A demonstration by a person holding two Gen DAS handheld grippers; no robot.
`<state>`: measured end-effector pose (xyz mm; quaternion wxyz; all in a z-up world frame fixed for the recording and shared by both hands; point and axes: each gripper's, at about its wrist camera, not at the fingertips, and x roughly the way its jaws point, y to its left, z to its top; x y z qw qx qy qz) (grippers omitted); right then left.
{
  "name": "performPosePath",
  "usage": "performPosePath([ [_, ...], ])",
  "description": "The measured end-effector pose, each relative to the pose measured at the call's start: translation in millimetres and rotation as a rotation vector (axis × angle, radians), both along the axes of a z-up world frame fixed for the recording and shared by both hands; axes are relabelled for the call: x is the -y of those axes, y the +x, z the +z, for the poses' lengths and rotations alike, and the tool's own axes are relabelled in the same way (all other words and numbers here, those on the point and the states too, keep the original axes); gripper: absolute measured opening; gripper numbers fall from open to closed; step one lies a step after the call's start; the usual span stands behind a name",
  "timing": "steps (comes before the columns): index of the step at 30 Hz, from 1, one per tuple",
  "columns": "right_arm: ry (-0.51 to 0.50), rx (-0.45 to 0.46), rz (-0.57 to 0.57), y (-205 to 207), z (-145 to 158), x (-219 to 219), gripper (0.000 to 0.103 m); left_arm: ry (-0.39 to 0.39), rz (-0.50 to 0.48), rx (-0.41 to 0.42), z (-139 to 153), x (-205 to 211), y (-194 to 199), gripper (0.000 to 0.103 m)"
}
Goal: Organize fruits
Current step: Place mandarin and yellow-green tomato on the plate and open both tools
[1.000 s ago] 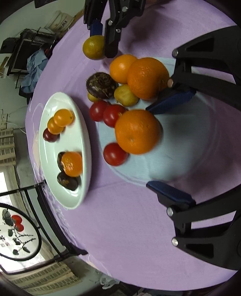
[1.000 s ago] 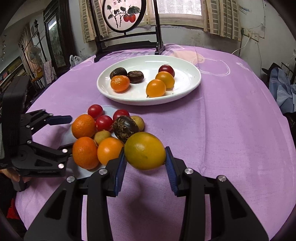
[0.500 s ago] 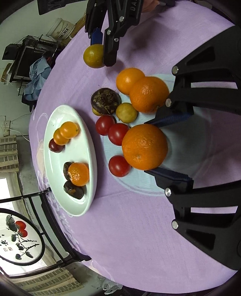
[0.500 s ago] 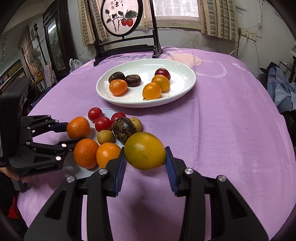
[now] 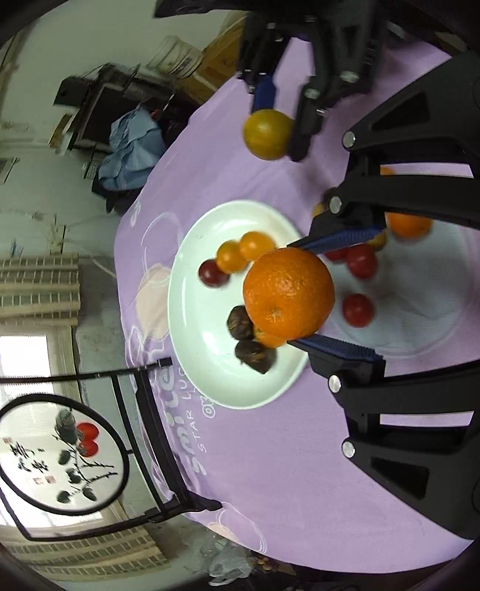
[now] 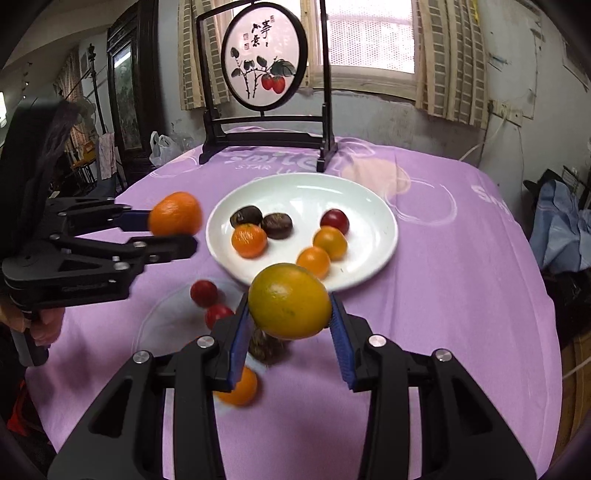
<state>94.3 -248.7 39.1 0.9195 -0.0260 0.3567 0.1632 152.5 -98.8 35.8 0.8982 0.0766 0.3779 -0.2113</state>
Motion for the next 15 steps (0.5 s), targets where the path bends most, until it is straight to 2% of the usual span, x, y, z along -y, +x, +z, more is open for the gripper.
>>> performPosePath([
  [3, -0.017, -0.020, 0.001, 32, -9, -12, 0.041, -0.015, 0.040, -0.005, -5, 6, 25, 0.044],
  [6, -0.013, -0.051, 0.006, 59, -21, -18, 0.041, -0.019, 0.085, -0.045, -15, 7, 53, 0.044],
  [10, -0.034, -0.077, 0.012, 85, -35, -26, 0.041, -0.032, 0.148, -0.109, -31, 0, 86, 0.044],
  [15, -0.044, -0.080, 0.016, 102, -42, -35, 0.041, -0.043, 0.186, -0.129, -39, -5, 108, 0.044],
])
